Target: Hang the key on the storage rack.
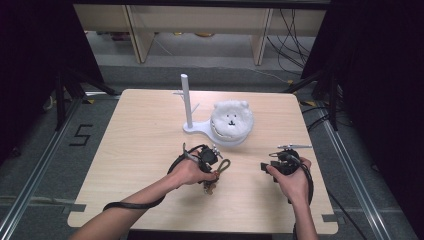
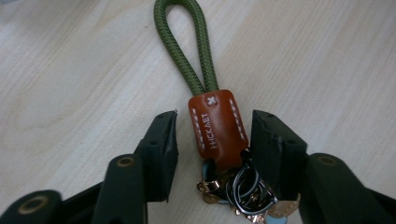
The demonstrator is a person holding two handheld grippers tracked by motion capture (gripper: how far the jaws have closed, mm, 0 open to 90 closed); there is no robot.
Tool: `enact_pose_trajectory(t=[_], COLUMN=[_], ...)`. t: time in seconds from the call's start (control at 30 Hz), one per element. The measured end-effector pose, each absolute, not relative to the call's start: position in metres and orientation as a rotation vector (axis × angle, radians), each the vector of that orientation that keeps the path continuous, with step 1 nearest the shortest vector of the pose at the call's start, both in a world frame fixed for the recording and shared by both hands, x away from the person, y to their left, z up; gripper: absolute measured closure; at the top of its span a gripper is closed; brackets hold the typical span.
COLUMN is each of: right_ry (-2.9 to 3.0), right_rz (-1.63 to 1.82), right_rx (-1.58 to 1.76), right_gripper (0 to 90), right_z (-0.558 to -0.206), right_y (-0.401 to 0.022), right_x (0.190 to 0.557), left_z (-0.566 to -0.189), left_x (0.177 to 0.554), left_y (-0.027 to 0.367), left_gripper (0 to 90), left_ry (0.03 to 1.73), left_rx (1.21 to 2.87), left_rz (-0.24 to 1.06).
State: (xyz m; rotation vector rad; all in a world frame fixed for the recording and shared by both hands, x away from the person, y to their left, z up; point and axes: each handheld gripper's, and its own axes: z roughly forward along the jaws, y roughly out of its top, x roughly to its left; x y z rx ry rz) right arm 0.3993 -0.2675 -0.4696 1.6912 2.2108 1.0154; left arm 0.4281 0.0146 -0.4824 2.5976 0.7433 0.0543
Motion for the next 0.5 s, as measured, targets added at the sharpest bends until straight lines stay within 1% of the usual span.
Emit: enact_pose_trajectory(t=[0.23,0.5], right_ry=[2.178,2.182], right_rz=[0.974,0.985], right_rx=[1.689,1.686], right_gripper=[53.6,53.6], right_z=[-0.4708,-0.4716], right_y=[-0.2675,-0.2676], right_x=[0.399,0.3989], left_z=[-0.4842,-0.4837], left_x=[0.427,0.4246], left_y=[0.0128,0.0139], left_gripper=[64.7,67.3], left_ry=[0.713,0.695], left_rx=[2.614,2.619], left_rz=[0.045,0.059])
